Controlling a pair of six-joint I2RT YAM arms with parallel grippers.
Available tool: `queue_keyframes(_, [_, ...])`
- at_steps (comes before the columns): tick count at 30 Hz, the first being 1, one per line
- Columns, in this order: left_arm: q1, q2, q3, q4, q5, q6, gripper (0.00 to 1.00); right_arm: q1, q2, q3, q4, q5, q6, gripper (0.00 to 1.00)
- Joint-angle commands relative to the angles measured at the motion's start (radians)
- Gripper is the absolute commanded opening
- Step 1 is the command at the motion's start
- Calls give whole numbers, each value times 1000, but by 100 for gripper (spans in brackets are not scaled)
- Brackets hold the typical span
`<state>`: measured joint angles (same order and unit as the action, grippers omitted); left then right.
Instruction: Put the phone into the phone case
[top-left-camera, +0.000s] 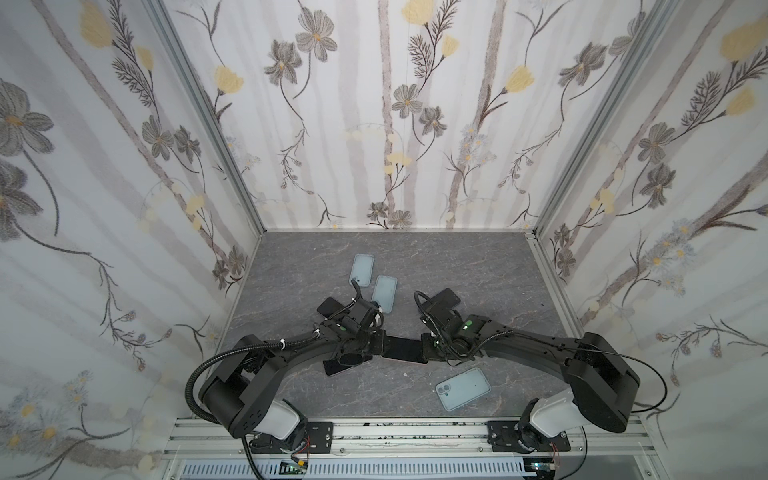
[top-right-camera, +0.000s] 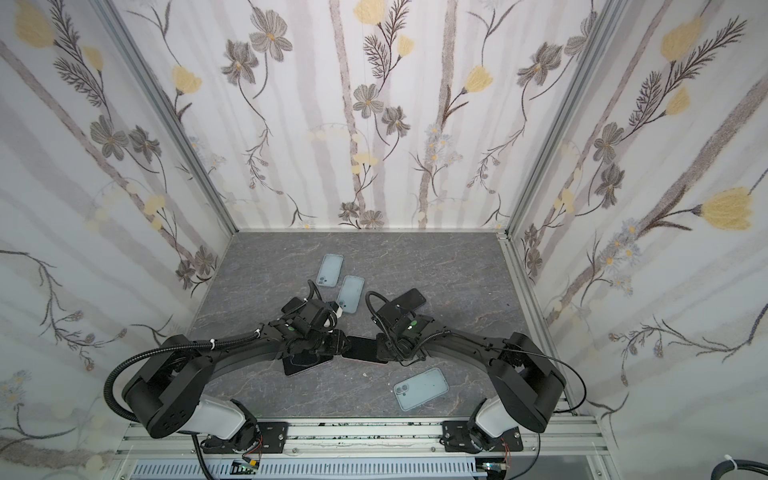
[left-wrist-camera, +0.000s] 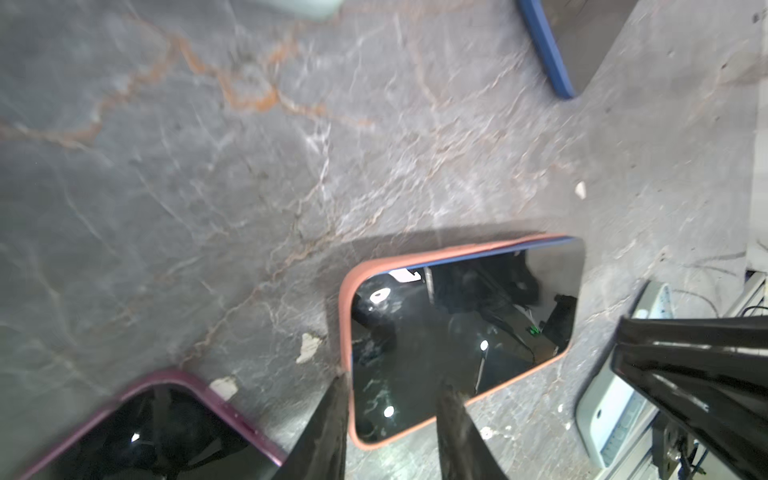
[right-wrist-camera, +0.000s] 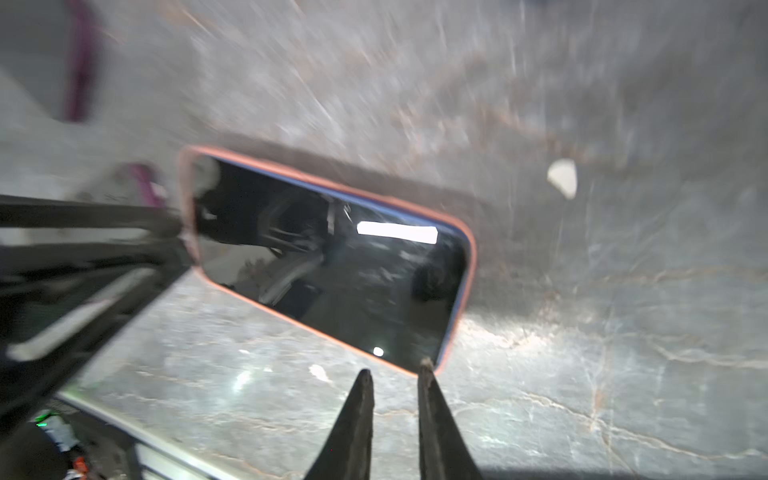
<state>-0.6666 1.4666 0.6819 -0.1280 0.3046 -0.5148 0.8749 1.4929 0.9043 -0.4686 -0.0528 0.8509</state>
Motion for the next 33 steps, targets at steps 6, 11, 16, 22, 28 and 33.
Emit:
queue_keyframes(6, [19, 7, 65, -39, -40, 28, 35, -8, 0, 102, -107, 82, -67, 22])
queue_keyframes(11, [20, 38, 88, -41, -39, 37, 35, -23, 43, 120, -116, 78, -99, 23])
queue_keyframes(16, [23, 69, 95, -41, -43, 40, 35, -48, 79, 118, -116, 71, -123, 22])
queue_keyframes(22, [23, 94, 93, -44, -37, 47, 34, -71, 126, 107, -110, 62, -137, 19])
queue_keyframes(28, [23, 115, 94, -36, -19, 50, 34, -83, 160, 91, -88, 42, -141, 16])
queue_keyframes(33, [23, 121, 84, -34, -16, 54, 34, -83, 181, 78, -75, 36, -138, 16])
